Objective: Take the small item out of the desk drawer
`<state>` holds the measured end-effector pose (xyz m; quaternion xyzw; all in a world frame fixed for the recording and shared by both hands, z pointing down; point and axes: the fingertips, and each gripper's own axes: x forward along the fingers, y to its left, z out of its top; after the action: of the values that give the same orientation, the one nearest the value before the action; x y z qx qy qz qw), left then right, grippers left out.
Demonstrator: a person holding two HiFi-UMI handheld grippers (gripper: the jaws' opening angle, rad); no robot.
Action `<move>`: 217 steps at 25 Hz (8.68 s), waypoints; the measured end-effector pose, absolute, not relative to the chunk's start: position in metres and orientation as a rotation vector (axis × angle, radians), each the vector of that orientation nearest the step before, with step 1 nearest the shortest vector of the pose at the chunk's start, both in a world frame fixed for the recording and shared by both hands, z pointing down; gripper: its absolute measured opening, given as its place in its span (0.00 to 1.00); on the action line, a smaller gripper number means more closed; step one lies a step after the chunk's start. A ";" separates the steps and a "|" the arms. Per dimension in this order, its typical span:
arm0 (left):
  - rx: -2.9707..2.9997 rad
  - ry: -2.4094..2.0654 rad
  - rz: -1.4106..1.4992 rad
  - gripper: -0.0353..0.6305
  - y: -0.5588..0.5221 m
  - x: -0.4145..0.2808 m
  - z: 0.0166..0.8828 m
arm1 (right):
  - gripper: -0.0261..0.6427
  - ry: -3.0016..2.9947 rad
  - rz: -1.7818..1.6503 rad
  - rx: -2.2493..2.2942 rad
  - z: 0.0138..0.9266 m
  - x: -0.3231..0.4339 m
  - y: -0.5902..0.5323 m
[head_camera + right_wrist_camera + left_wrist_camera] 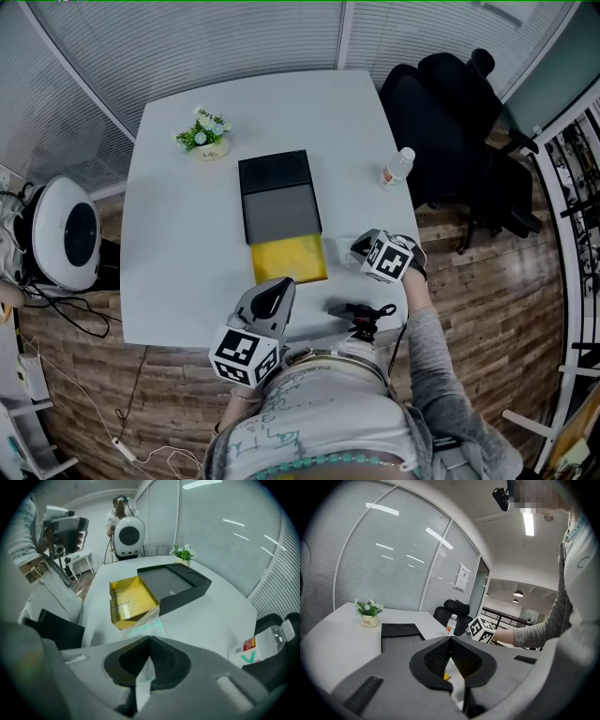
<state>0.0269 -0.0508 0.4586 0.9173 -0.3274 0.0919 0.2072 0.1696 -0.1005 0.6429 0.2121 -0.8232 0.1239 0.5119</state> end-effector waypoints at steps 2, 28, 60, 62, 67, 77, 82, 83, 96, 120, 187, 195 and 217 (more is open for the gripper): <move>2.553 -0.912 0.257 0.05 -0.051 0.027 0.459 | 0.04 -1.963 0.307 0.519 0.662 0.174 -0.101; 2.540 -0.899 0.264 0.05 -0.057 0.027 0.466 | 0.04 -1.889 0.403 0.531 0.723 0.180 -0.104; 2.576 -0.866 0.244 0.05 -0.051 0.026 0.459 | 0.04 -1.891 0.401 0.573 0.726 0.182 -0.103; 2.580 -0.861 0.241 0.05 -0.050 0.026 0.458 | 0.05 -1.892 0.395 0.577 0.726 0.183 -0.104; 2.585 -0.853 0.234 0.05 -0.049 0.026 0.457 | 0.07 -1.893 0.414 0.584 0.726 0.183 -0.102; 2.590 -0.838 0.231 0.05 -0.050 0.027 0.457 | 0.30 -1.932 0.471 0.586 0.693 0.182 -0.099; 2.592 -0.835 0.233 0.05 -0.050 0.027 0.456 | 0.34 -1.905 0.460 0.567 0.693 0.187 -0.090; 2.592 -0.834 0.235 0.05 -0.050 0.027 0.456 | 0.34 -1.904 0.460 0.570 0.694 0.187 -0.090; 2.595 -0.821 0.251 0.05 -0.049 0.028 0.457 | 0.34 -1.921 0.452 0.579 0.686 0.186 -0.086; 2.604 -0.795 0.258 0.05 -0.048 0.033 0.456 | 0.04 -2.091 0.267 0.478 0.613 0.139 -0.066; 2.850 -1.143 -0.059 0.05 -0.082 0.005 0.356 | 0.04 -2.751 -0.222 1.381 0.350 0.023 -0.072; 2.857 -1.125 -0.067 0.05 -0.082 0.009 0.354 | 0.04 -2.735 -0.205 1.372 0.356 0.026 -0.073; 2.835 -1.103 -0.002 0.05 -0.080 0.010 0.366 | 0.04 -2.715 -0.161 1.381 0.361 0.033 -0.074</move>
<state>0.0103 -0.0798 0.3656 0.9308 -0.3622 -0.0006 0.0499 0.0327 -0.0743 0.3615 0.4523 -0.8891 -0.0526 0.0457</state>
